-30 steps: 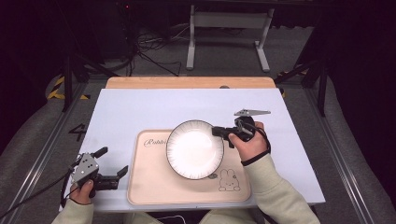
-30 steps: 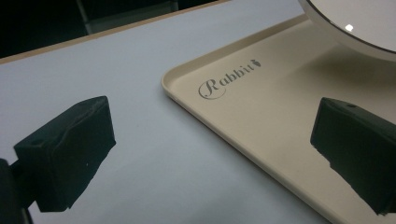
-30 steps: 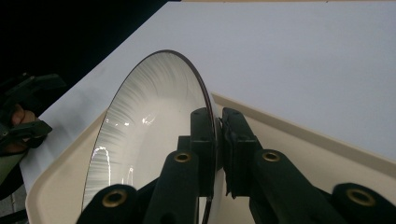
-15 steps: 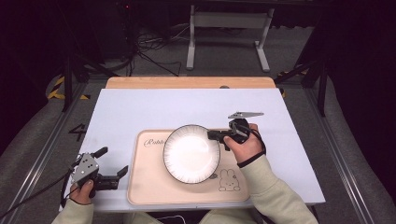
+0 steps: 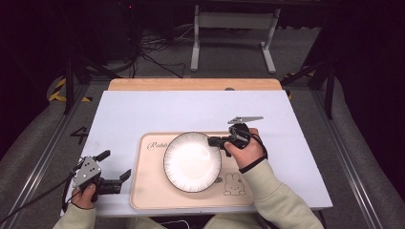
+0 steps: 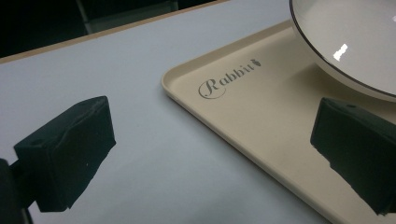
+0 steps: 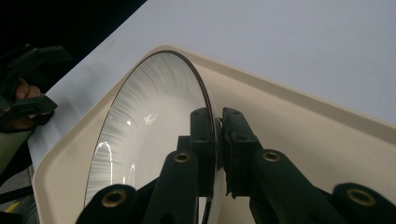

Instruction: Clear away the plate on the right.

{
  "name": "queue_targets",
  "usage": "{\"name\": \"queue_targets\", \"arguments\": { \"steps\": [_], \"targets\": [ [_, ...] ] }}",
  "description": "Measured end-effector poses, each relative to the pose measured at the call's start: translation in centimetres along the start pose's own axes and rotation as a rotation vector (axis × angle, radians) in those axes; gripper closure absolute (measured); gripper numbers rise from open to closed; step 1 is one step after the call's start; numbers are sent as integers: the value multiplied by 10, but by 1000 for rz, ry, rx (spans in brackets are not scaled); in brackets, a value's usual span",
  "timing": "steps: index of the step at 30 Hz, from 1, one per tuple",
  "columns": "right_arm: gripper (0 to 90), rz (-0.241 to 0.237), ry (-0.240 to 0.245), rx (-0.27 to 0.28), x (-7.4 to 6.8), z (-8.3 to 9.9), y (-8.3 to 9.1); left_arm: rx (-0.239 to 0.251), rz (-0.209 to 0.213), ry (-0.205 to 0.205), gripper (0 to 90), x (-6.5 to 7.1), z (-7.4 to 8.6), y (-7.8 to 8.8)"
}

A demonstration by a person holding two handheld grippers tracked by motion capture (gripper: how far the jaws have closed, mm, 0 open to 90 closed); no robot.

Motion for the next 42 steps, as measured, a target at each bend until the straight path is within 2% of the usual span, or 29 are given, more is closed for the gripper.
{"name": "queue_targets", "arguments": {
  "steps": [18,23,27,42],
  "targets": [
    [844,-12,-9,-25,0,5,-8,0,-2,1,4,0,0,0],
    [845,-11,7,-27,1,5,-9,0,-1,0,4,0,0,0],
    [849,9,22,-38,6,6,-14,0,-2,0,4,0,0,0],
    [845,31,11,-62,21,14,-25,-1,-1,0,4,0,0,0]
  ]
}}
Point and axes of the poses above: each handheld gripper's, and its own axes: y roughly backward along the jaws, z roughly out of its underside, x roughly to its right, the point moved 9 cm from there along -y, roughly forward along the jaws, and after that the axes turned 9 degrees about z, right-handed, at the moved point
